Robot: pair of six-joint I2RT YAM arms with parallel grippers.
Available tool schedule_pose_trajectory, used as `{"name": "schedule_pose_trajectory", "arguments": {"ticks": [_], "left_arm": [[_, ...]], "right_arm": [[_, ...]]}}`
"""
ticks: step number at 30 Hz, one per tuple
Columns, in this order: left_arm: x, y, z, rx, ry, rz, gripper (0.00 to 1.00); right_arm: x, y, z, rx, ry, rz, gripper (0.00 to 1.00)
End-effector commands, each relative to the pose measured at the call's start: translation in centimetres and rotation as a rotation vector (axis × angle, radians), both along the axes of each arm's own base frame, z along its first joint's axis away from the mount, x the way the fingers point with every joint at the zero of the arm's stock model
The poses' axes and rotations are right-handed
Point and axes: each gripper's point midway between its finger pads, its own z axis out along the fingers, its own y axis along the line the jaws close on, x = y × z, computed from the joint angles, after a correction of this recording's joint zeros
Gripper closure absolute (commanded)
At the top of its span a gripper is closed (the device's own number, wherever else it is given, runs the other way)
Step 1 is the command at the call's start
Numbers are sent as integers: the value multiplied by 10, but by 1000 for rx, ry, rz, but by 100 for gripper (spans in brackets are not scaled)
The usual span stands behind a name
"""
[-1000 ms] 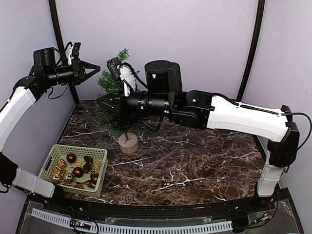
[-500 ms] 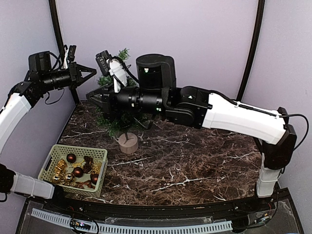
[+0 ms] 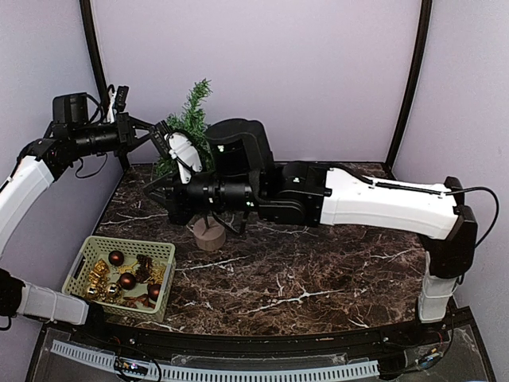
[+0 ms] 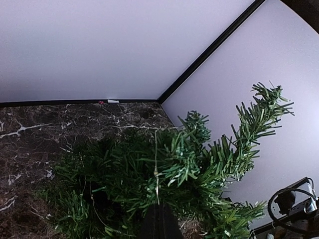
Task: Decorate the small christmas tree
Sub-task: Wrap the side of the string light in the gap of the branches.
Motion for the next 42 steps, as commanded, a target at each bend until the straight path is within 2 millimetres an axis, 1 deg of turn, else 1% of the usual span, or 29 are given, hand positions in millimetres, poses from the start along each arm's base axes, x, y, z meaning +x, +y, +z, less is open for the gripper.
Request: {"name": "schedule_pose_trajectory", "arguments": {"ticks": [1,3,7,13,15,18,20,24,30,36,42], "left_arm": [[2,8,-6,29,-2,37,100],[4,10,-8,40,7,50,100],[8,8,-8,32,13,41,100],[8,1,-2,2,2,-4,100],[6,0,-3,6,6,-13,100],[7,-3,-7,15,20,-38,100],[5,-6,-7,10,25,-61,100],[2,-11,1,-19,0,-102,100],[2,-15,8,-51,-25,-130,100],[3,-17,6,-60,-18,-140,99],[3,-17,5,-59,-22,-140,98]], "right_arm": [[-18,-14,20,56,17,15,100],[-18,-18,18,60,24,8,100],[-20,-27,22,81,28,6,100],[-11,-45,32,110,12,-67,100],[-8,-53,34,117,8,-93,100],[-3,-63,32,109,2,-135,100],[0,-70,36,115,-7,-158,100],[4,-79,47,129,-35,-188,100],[11,-84,68,159,-79,-233,100],[30,-84,90,199,-102,-305,100],[57,-79,95,204,-75,-346,100]]}}
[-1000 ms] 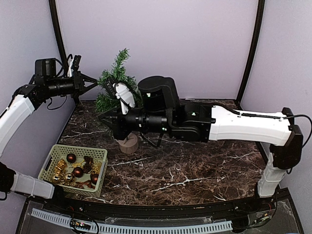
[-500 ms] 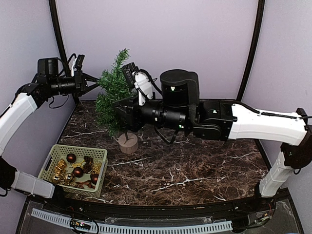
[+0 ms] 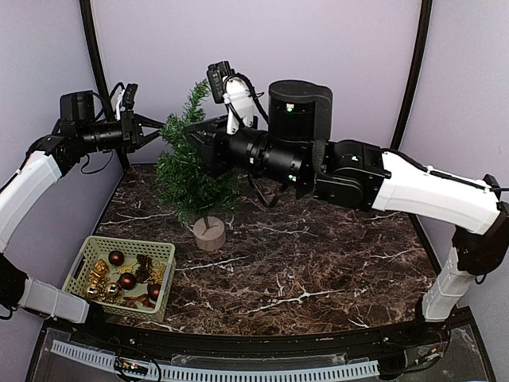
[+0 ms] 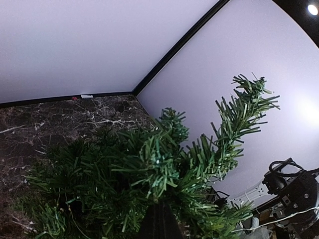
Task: Decorate the small christmas tree
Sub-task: Wrap the side of the string light in the gap of the branches.
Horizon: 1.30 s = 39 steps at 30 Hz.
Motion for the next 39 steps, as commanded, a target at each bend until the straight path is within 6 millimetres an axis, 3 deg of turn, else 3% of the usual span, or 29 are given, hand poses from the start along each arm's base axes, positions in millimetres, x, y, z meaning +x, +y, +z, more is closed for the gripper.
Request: {"name": "schedule_pose_trajectory", "arguments": {"ticks": [1,7,10,17,24,30,39], "left_arm": [[4,4,2,-3,-24,14,98],[5,5,0,10,-31,26,94],[4,8,3,26,-57,46,87],[0,19,9,89,-130,108,56],[-24,21,28,127,-255,89,34],[-40,14,29,124,-284,11,28],[-43,1,12,159,-256,-23,23]], "right_arm": [[21,-1,19,56,11,-40,100],[46,-2,15,77,55,-69,100],[56,-2,14,82,71,-81,100],[76,-6,-1,74,121,-131,100],[78,-14,-21,56,164,-158,100],[81,-19,-50,24,219,-186,100],[87,-32,-60,15,233,-223,100]]}}
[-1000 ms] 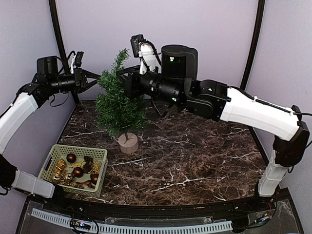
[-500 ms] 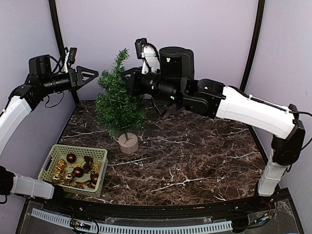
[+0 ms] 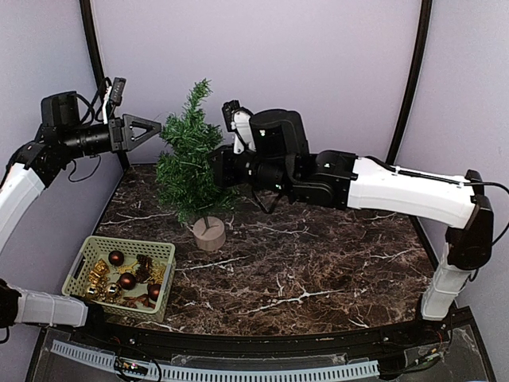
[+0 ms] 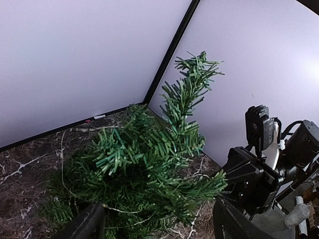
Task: Decorate the small christmas tree
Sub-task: Wrap the side of the string light in the gap of the branches.
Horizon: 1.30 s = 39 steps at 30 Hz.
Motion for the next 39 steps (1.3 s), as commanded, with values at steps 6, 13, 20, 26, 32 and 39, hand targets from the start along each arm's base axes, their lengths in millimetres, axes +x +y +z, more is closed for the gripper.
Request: {"name": "schedule_pose_trajectory", "arguments": {"ticks": [6,13,20,26,32,39], "left_arm": [[9,1,-20,45,40,71,28],[10,1,-14,1,35,84,28],[-6,-14,0,-44,-18,-65,23],[0,-12,-12,-9,16,-37,22],[5,-11,-20,0,44,-21,38],[8,-12,-26,0,53,-25,51]], "right_arm": [[22,-38,35,70,-37,-93,100],[37,-58,33,54,-36,-140,100],[37,-55,47,39,-74,-96,100],[48,-48,57,27,-105,-98,100],[46,-37,78,66,-139,-53,100],[48,-25,95,66,-186,-22,100]]}}
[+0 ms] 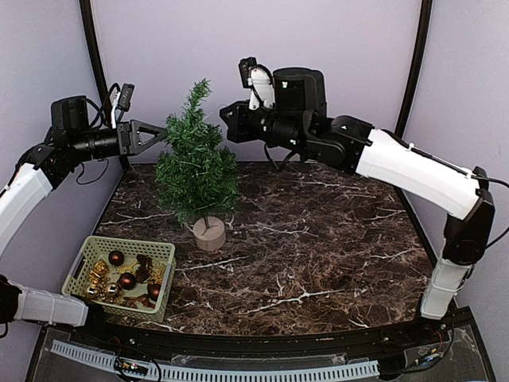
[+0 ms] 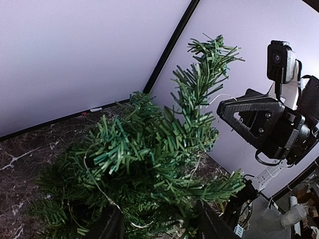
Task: Decorate the small christmas tree
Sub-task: Wrap the side of the string light in the gap of the branches.
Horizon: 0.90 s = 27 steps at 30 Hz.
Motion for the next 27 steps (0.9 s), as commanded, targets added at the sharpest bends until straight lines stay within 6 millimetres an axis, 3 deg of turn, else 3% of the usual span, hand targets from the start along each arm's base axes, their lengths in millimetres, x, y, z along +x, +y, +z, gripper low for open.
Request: {"name": "schedule_pose_trajectory", "arguments": {"ticks": [1,12,23,27], "left_arm": [[0,-1,-5,2,4,-9,52],[1,-2,-5,-5,1,-9,65],[1,-4,-6,-16,7,-22,69],[2,-1,-5,-13,-2,1,70]], "right_arm": [[1,11,27,28,-65,40,100],[-25,40,33,12,-148,236,100],[-33,60,32,5,-147,266,100],[-37,58,26,-1,-128,237,100]]}}
